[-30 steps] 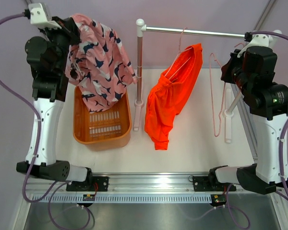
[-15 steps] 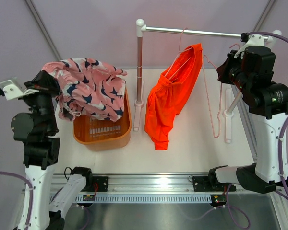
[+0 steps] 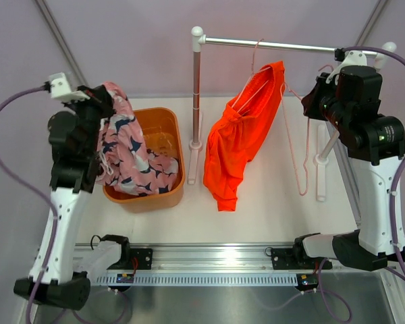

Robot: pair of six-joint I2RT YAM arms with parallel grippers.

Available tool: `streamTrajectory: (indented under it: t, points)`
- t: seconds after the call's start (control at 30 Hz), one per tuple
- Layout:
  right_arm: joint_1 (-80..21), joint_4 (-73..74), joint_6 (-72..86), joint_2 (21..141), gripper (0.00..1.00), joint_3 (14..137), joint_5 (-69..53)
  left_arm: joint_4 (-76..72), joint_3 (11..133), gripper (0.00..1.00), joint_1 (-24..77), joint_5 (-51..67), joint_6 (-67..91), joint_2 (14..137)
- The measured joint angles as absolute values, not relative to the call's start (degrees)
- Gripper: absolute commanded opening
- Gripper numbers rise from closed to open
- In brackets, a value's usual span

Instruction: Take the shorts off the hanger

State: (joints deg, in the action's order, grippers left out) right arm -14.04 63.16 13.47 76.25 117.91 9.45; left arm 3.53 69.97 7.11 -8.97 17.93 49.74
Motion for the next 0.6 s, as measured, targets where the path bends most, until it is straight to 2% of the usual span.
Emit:
streamTrajectory:
  t: [0.23, 0.4, 0.43, 0.47, 0.53, 0.57, 0.6]
  points:
    - [-14.04, 63.31, 13.47, 75.99, 0.0, 117.3, 9.93, 8.01, 73.25, 0.0, 10.81, -2.98, 21.74, 75.66]
    - [-14.04, 63.37, 13.45, 75.99, 0.0, 117.32, 9.98, 15.77, 72.51, 0.0, 12.64, -5.58, 28.53, 83.88]
    - [-14.04, 63.48, 13.45, 75.99, 0.0, 117.36, 9.98, 16.71, 71.83, 0.04, 12.34, -6.26, 30.3, 84.03]
    - [-14.04, 63.75, 13.41, 75.99, 0.0, 117.45, 9.93, 16.99, 70.94, 0.2, 11.88, -6.57, 32.16, 84.03]
    - [-14.04, 64.53, 13.26, 75.99, 0.0, 117.73, 9.82, 16.25, 68.77, 0.29, 10.66, -6.42, 35.42, 83.96]
    - [-14.04, 64.77, 13.15, 76.01, 0.0, 117.84, 9.82, 15.84, 67.24, 0.56, 9.76, -5.76, 37.12, 84.05]
    - [-14.04, 65.12, 12.97, 76.03, 0.0, 118.08, 9.85, 15.68, 66.22, 0.68, 9.1, -5.04, 38.17, 84.14]
